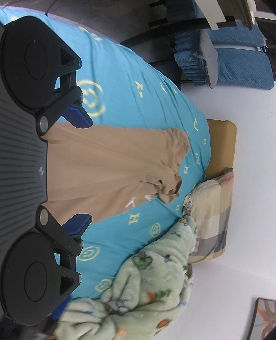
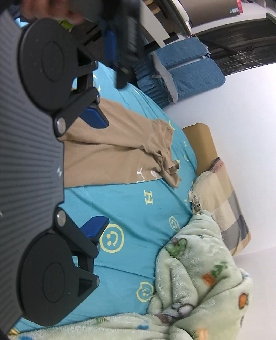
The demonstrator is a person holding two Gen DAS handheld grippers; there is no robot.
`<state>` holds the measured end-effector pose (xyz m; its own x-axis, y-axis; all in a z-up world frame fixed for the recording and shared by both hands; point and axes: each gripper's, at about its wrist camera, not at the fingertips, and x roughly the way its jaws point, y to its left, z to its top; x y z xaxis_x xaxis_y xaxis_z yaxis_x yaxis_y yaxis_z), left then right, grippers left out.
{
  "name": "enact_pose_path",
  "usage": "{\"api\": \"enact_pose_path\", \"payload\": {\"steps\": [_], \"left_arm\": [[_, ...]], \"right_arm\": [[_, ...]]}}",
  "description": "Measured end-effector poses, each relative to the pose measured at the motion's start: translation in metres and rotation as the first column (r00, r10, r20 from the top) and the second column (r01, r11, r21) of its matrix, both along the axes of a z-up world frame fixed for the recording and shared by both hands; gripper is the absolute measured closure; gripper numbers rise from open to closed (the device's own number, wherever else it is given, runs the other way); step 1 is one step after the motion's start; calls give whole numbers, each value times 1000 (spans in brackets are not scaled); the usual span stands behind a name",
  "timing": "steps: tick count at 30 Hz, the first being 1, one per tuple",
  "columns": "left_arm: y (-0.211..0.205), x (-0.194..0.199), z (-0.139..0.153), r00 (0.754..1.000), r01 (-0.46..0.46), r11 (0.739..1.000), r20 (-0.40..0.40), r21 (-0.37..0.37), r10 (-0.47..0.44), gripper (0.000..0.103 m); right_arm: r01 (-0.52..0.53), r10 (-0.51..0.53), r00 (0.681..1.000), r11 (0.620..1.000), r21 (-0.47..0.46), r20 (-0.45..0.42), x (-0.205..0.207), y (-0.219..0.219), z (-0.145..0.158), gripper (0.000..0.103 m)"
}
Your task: Fold clothes
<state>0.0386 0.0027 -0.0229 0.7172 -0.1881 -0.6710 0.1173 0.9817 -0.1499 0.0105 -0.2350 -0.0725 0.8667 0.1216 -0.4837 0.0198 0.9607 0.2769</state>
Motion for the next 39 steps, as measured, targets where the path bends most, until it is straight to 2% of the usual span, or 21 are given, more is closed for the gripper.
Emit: {"api": "enact_pose_path", "payload": {"steps": [6,12,18,26,31,35,39], "left_arm": [[13,-56,-14,998,36,999,46,34,-38,14],[26,-75,-19,999,35,999,-1,-39,-35,11],[37,-61,-27,998,19,996,-66,-88,-25,11],[51,-43,-48,980,-64,986,-197,-156,32,11],[63,-35,-58,965,-130,972,-252,-195,79,11],[75,-28,-70,941,-206,953,-314,-224,129,11],[87,-23,-81,914,-276,923,-369,-267,167,11]], "right_arm": [[13,-12,1000,999,39,-9,-25,-1,9,12],[29,-28,999,999,22,-21,-38,1,10,12],[15,-15,999,1000,2,-43,-36,6,7,12],[33,-9,984,991,132,-177,-26,-4,-12,12],[84,-58,963,992,89,-264,-23,-7,-23,12],[119,-52,949,972,202,-310,-23,-19,-35,12],[176,-39,925,926,335,-377,-22,-32,-53,12]]}}
